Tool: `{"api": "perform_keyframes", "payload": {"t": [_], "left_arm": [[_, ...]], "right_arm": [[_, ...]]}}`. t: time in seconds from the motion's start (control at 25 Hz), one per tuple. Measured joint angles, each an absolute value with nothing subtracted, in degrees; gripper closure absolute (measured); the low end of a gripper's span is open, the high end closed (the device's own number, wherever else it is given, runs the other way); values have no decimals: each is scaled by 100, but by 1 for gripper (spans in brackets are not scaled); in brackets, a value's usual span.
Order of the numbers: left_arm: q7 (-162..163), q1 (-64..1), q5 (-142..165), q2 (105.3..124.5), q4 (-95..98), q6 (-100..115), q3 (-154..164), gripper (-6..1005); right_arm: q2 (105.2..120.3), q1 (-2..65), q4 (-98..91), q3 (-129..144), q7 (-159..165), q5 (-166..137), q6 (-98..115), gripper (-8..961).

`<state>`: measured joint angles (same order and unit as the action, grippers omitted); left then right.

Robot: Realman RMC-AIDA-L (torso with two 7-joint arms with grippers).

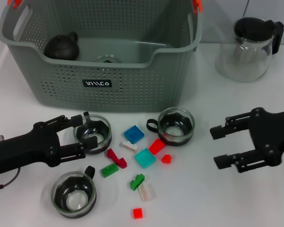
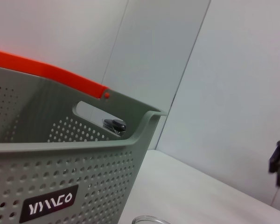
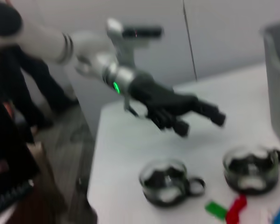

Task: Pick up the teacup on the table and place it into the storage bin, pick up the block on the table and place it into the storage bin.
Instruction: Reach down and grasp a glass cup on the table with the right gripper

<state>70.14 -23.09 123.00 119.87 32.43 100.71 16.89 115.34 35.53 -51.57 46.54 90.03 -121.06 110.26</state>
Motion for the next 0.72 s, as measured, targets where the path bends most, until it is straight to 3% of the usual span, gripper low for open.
{"api": "perform_keyframes", "payload": {"t": [0.36, 0.72], "left_arm": [[7013, -2295, 12305, 11988, 3243, 10071, 1675, 126], [7009, -2276, 12294, 12001, 3243, 10073, 1679, 126]], "right_arm": [[11955, 4633, -5579, 5376, 10170, -14131, 10534, 252], [12052, 4837, -5929, 6911, 10988, -14497, 9685, 284]]}}
